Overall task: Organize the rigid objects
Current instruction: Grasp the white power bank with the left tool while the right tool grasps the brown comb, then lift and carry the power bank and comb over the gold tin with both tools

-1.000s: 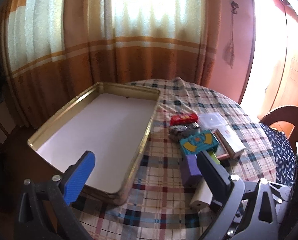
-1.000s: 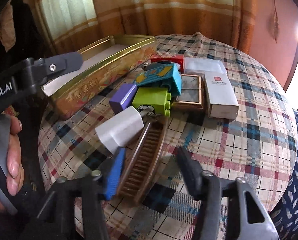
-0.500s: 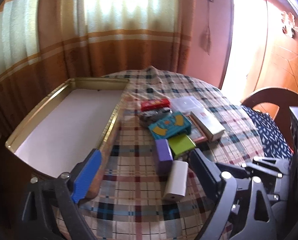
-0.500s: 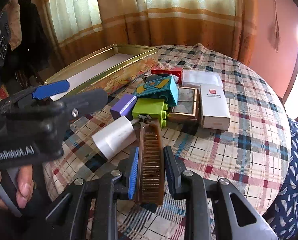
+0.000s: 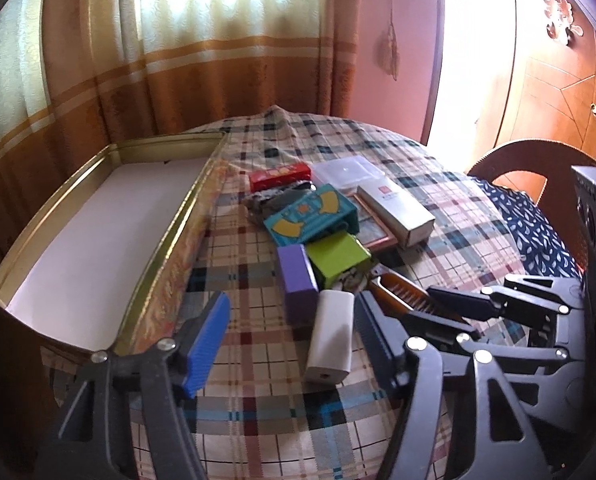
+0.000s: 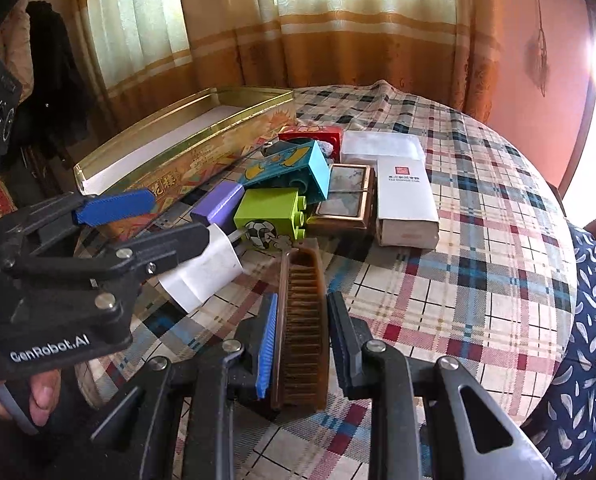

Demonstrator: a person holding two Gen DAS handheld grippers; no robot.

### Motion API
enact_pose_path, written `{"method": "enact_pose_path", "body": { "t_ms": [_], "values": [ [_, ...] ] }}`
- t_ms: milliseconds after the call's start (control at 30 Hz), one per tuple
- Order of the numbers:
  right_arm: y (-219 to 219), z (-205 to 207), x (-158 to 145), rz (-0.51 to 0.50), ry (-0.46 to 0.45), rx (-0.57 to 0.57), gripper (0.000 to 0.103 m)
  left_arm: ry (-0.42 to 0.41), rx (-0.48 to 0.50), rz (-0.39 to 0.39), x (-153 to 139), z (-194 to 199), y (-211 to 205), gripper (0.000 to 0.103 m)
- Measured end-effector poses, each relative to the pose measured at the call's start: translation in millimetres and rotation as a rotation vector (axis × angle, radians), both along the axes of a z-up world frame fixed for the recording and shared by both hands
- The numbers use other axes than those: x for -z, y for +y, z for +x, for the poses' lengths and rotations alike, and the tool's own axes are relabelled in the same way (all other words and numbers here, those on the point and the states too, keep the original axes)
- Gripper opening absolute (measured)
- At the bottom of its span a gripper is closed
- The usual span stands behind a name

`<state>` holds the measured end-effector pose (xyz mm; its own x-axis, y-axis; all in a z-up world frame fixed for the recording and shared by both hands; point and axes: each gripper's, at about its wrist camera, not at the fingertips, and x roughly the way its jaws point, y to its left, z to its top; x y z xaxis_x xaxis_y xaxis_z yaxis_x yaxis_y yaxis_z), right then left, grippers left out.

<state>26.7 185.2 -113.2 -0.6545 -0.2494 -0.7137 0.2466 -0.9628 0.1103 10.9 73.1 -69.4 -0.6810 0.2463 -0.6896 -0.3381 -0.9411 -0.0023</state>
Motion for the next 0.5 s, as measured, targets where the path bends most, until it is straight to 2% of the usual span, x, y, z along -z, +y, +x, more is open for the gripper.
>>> {"method": "enact_pose_path", "body": {
  "t_ms": [100, 200, 300, 433, 500],
  "values": [
    [-1, 1, 0, -0.004, 0.004, 0.000, 0.027, -0.011, 0.019, -0.005, 2, 0, 3, 0.065],
    [0, 0, 2, -0.011, 0.000, -0.001, 0.028, -0.037, 0.032, -0.022, 10, -2, 6, 0.060],
    [1, -1, 6, -0.022, -0.005, -0.002, 0.028, -0.060, 0.041, -0.029, 16, -4, 8, 0.049],
    [-3, 0, 7, 0.002, 0.013, -0.018, 0.028, -0.074, 0.067, -0.025, 20, -3, 9, 0.023],
    [-4, 1, 7, 0.013, 0.022, -0.026, 0.028, -0.063, 0.069, -0.039, 21, -2, 11, 0.020]
  ]
}}
